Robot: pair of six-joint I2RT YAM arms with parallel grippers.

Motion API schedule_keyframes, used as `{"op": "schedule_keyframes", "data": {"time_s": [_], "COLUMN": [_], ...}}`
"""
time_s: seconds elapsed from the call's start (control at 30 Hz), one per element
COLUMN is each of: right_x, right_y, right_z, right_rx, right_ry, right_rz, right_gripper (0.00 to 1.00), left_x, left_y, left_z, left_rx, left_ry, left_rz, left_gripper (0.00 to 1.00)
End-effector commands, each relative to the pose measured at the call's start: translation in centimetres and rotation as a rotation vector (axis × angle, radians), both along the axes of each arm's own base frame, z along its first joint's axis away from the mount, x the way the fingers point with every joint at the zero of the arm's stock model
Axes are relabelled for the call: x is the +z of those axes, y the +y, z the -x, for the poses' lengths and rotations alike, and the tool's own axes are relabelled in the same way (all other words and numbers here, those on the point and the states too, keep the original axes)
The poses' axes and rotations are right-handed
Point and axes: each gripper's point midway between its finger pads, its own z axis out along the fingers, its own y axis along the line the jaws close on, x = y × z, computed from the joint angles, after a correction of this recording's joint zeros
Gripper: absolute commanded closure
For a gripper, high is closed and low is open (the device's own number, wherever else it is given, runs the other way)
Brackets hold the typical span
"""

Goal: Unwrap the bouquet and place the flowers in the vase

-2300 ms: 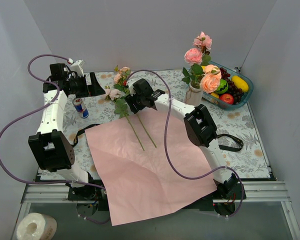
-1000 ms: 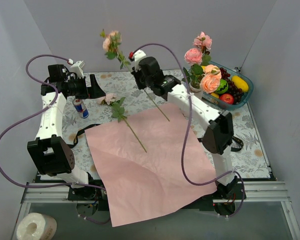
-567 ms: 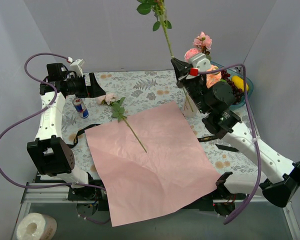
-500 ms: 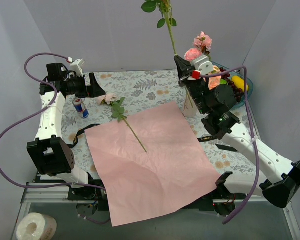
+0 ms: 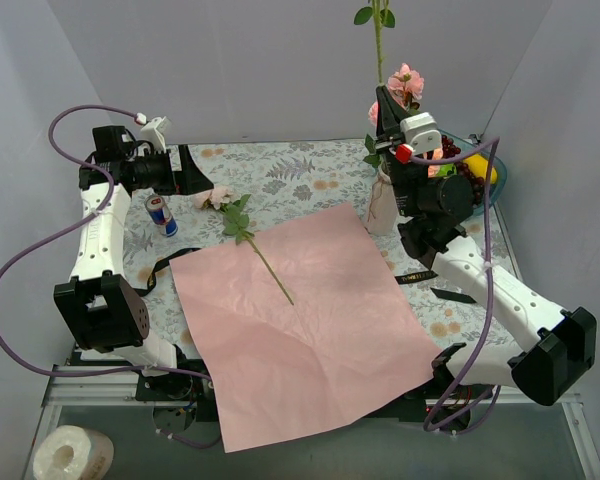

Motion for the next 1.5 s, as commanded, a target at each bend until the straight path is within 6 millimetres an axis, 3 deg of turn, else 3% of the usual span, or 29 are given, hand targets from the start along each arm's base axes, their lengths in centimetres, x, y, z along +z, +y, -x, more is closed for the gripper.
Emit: {"op": "schedule_keyframes", "data": {"time_s": [0.0, 0.17, 0.37, 0.7, 1.13, 1.33, 1.37, 1.4, 1.47], "right_x": [4.6, 4.5, 3.8, -1.3, -3.3, -5.1, -5.3, -5.3, -5.7], "right_y": [-2.4, -3.2, -5.0, -7.5, -8.3, -7.9, -7.8, -7.5, -7.6], "right_z": [1.6, 0.9, -1.7, -5.5, -5.2, -5.4, -5.4, -5.1, -4.8], "right_rx": [-0.012, -0.015, 0.014, 0.061, 0.05, -0.056, -0.065, -0.073, -0.092], "right_ry": [-0.189, -0.268, -0.301, -0.228, -0.147, 0.007, 0.03, 0.045, 0.081], "right_rz": [-0.088, -0.106, -0.15, -0.237, -0.289, -0.215, -0.208, -0.203, -0.189], "right_gripper": [0.99, 0.99, 0.99, 0.99, 0.99, 0.99, 0.94, 0.73, 0.54], "left_x": [3.0, 2.8, 3.6, 2.9, 1.8, 2.7, 3.0, 3.1, 3.5], "left_y": [-0.3, -0.1, 0.3, 0.6, 0.4, 0.2, 0.0, 0.0, 0.0], "left_z": [-0.2, -1.3, -2.6, -4.7, -4.0, -3.6, -3.5, -3.5, -3.3], "left_rx": [-0.03, -0.039, -0.044, -0.043, -0.044, -0.045, -0.048, -0.048, -0.046], "left_ry": [-0.085, -0.059, -0.054, -0.014, -0.011, -0.035, -0.04, -0.041, -0.049], "left_rz": [0.008, 0.008, -0.005, 0.014, 0.014, 0.016, 0.021, 0.022, 0.024], "left_gripper": [0.02, 0.02, 0.02, 0.03, 0.04, 0.04, 0.04, 0.04, 0.04]}}
